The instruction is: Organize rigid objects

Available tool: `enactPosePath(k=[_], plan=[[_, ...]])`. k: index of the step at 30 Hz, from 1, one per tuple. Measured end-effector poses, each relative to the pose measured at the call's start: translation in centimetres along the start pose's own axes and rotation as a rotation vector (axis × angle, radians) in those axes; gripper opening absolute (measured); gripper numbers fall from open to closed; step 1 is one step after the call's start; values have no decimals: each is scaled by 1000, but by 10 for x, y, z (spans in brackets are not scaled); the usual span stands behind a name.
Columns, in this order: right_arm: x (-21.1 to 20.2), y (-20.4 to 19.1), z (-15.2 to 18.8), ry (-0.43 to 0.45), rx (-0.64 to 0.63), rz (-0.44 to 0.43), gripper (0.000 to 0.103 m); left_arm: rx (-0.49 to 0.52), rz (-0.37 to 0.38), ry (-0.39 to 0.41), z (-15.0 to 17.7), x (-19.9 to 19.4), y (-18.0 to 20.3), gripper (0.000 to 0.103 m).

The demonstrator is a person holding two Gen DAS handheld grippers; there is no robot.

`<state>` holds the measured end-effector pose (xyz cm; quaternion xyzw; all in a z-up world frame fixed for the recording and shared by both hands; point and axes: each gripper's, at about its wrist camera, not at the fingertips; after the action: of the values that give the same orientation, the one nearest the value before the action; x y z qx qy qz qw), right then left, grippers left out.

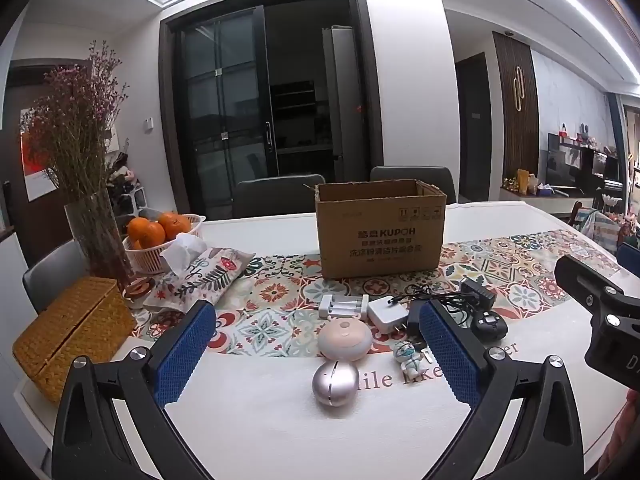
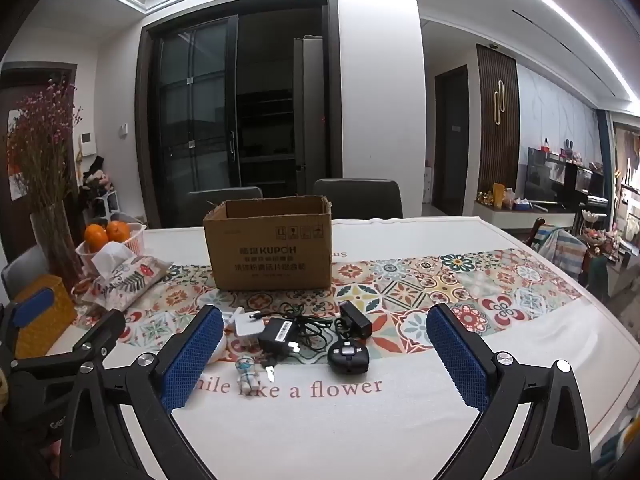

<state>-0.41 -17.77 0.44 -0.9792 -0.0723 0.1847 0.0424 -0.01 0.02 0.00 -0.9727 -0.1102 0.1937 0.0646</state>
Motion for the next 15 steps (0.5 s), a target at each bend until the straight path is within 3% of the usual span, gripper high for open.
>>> enactPosePath(k=[15], plan=[[0,0,1,8,0,-2,103,-16,15,10,2,0,-2,103]])
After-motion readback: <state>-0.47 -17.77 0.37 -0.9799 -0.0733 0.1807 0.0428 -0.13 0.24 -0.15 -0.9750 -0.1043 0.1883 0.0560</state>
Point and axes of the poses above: each gripper's, at about its wrist camera, not at the fingertips, and x roughly the way its jaws point, y to its right, z to its underside, and after that the axes turned 14 degrees about -z, right-handed
